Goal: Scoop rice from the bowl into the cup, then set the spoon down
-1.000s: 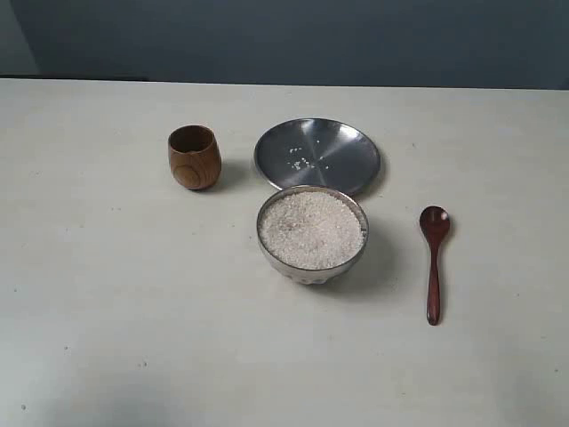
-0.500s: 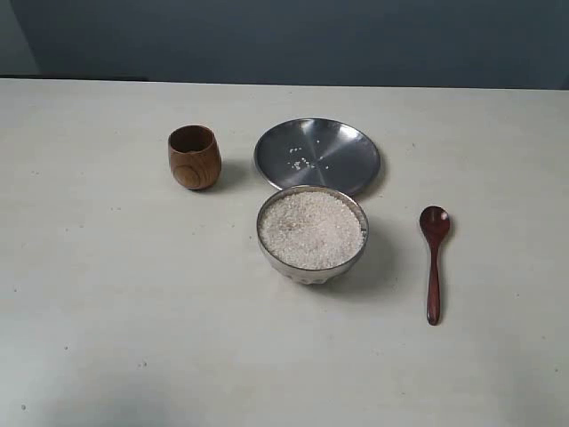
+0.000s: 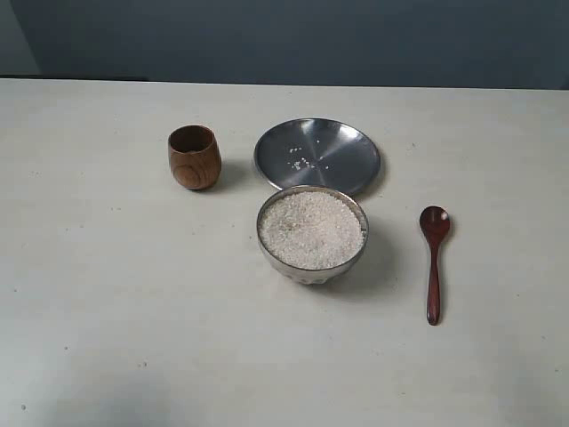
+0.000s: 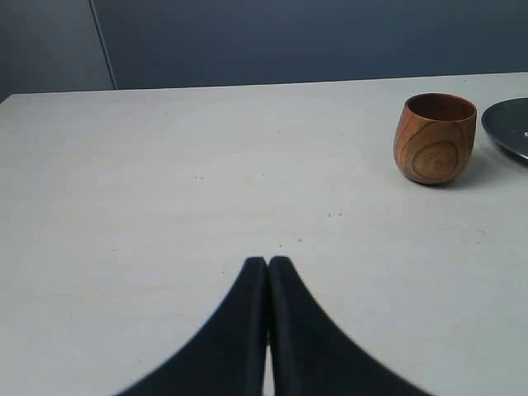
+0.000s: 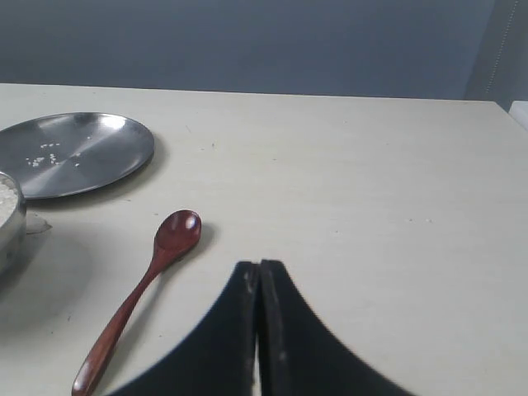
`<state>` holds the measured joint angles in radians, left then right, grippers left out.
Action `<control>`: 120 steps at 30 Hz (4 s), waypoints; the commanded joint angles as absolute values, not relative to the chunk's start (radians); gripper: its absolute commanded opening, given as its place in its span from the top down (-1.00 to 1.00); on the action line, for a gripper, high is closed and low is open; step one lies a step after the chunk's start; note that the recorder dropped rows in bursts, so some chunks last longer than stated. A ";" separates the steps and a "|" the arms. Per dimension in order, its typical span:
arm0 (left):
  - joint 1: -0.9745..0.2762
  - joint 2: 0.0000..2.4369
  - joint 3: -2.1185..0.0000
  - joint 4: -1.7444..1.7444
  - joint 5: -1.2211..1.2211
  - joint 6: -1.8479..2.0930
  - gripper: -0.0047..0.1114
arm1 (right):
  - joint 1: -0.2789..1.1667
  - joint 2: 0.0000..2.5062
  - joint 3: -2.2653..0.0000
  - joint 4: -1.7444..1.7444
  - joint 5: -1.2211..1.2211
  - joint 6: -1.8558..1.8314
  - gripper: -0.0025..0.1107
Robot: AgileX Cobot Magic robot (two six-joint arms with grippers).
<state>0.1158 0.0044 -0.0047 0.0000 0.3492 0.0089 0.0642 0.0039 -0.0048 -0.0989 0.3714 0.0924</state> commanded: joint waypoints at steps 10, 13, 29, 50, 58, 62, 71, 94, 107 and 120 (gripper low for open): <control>0.118 0.000 0.000 0.086 0.315 0.015 0.91 | 0.061 0.000 0.000 -0.102 0.355 0.090 0.96; 0.118 0.000 0.000 0.164 0.312 0.015 0.91 | 0.061 0.000 0.000 -0.102 0.355 0.090 0.96; 0.118 0.000 0.000 0.227 -0.026 0.015 0.91 | 0.061 0.000 0.000 -0.102 0.355 0.090 0.96; 0.118 0.000 -0.130 -0.396 0.194 -0.244 0.91 | 0.061 0.000 0.000 -0.102 0.355 0.090 0.96; 0.118 0.054 -0.356 -0.380 0.412 -0.095 0.91 | 0.061 0.000 0.000 -0.102 0.355 0.090 0.96; 0.118 0.164 -0.468 -0.368 0.544 -0.008 0.91 | 0.061 0.000 0.000 -0.102 0.355 0.090 0.96; 0.118 0.421 -0.672 -0.243 0.803 0.087 0.91 | 0.061 0.000 0.000 -0.102 0.355 0.090 0.96; 0.118 0.501 -0.705 -0.190 0.890 0.090 0.91 | 0.060 0.000 0.000 -0.089 0.167 0.090 0.96; 0.118 0.501 -0.705 -0.190 0.890 0.090 0.91 | 0.060 0.000 0.000 0.087 -0.466 0.130 0.96; 0.118 0.501 -0.705 -0.190 0.890 0.090 0.91 | 0.060 0.000 -0.036 0.071 -0.455 0.375 0.96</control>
